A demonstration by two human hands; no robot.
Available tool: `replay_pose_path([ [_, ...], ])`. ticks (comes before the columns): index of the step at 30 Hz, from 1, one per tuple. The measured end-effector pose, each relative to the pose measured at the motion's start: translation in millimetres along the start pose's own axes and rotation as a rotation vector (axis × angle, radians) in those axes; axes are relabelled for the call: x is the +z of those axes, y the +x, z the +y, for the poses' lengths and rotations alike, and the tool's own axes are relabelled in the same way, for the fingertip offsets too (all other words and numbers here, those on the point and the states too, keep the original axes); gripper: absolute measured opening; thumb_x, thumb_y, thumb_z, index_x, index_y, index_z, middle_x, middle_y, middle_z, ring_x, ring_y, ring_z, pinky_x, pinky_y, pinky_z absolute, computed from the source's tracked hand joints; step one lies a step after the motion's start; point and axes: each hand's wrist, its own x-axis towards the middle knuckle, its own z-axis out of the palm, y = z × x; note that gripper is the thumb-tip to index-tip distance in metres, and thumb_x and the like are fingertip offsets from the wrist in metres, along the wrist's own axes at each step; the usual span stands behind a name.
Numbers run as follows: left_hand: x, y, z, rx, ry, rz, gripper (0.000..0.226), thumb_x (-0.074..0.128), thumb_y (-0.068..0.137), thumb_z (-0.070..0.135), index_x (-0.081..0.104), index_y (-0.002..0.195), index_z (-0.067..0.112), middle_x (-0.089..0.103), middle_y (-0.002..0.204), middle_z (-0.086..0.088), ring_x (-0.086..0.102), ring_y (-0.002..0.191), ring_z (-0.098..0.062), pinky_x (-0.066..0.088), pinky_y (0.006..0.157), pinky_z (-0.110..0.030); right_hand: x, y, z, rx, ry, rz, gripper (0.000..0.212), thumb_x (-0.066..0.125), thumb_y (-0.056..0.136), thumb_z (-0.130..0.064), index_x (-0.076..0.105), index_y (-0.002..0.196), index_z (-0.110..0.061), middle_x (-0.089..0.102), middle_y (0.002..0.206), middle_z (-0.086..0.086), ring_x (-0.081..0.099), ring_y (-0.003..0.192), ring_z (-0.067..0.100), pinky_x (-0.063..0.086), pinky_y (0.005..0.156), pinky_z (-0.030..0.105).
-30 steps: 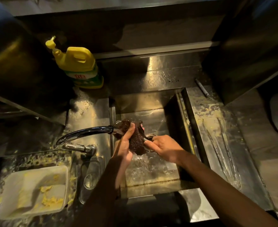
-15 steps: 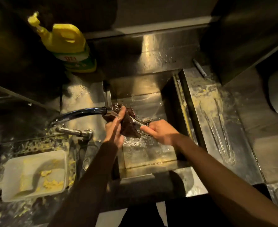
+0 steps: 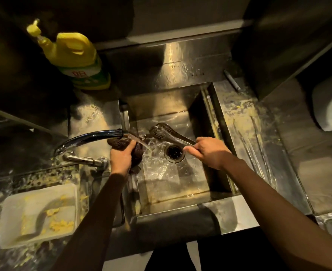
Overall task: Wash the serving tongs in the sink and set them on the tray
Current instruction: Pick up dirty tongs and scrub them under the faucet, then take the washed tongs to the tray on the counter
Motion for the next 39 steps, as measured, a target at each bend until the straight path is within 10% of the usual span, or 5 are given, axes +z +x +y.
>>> replay_pose_path([
  [4,14,-18,2,-0.032,-0.011,-0.120,0.010,0.070,0.087,0.009,0.062,0.088,0.015,0.071,0.077,-0.001,0.065,0.065,-0.014,0.052,0.057,-0.023,16,-6,-17,0.086,0.160,0.121,0.043,0.040,0.101,-0.053,0.067,0.088,-0.023,0.044,0.086,-0.007,0.057,0.079,0.018,0.034,0.065,0.029],
  [18,60,-101,16,0.011,0.053,-0.269,0.036,0.079,0.077,0.008,0.069,0.110,0.016,0.073,0.101,-0.010,0.070,0.082,-0.022,0.054,0.053,-0.025,-3,-64,-24,0.061,0.608,0.553,0.030,0.045,0.102,-0.039,0.071,0.098,-0.024,0.059,0.092,-0.004,0.056,0.088,0.019,0.048,0.077,0.046],
  [24,85,-139,45,0.157,0.044,-0.331,0.031,0.080,0.076,0.007,0.067,0.096,0.027,0.073,0.101,-0.007,0.071,0.090,-0.025,0.059,0.080,-0.042,-45,-93,-7,-0.020,0.623,0.608,0.018,0.054,0.102,-0.022,0.070,0.099,-0.015,0.055,0.103,-0.004,0.056,0.095,0.014,0.049,0.084,0.033],
  [32,125,-203,80,0.317,0.029,-0.501,0.027,0.069,0.082,-0.006,0.064,0.084,0.020,0.071,0.062,0.010,0.066,0.055,-0.005,0.049,0.046,-0.012,-96,-148,20,-0.010,0.623,0.669,0.013,0.055,0.101,-0.025,0.056,0.089,-0.028,0.049,0.100,-0.006,0.050,0.089,0.002,0.040,0.080,0.016],
  [39,183,-257,96,0.342,0.013,-0.593,0.031,0.078,0.074,-0.005,0.072,0.090,0.021,0.076,0.083,-0.001,0.071,0.083,-0.025,0.059,0.072,-0.034,-138,-208,63,0.017,0.607,0.843,0.019,0.054,0.102,-0.023,0.061,0.088,-0.012,0.051,0.092,-0.001,0.050,0.084,0.007,0.045,0.077,0.030],
])
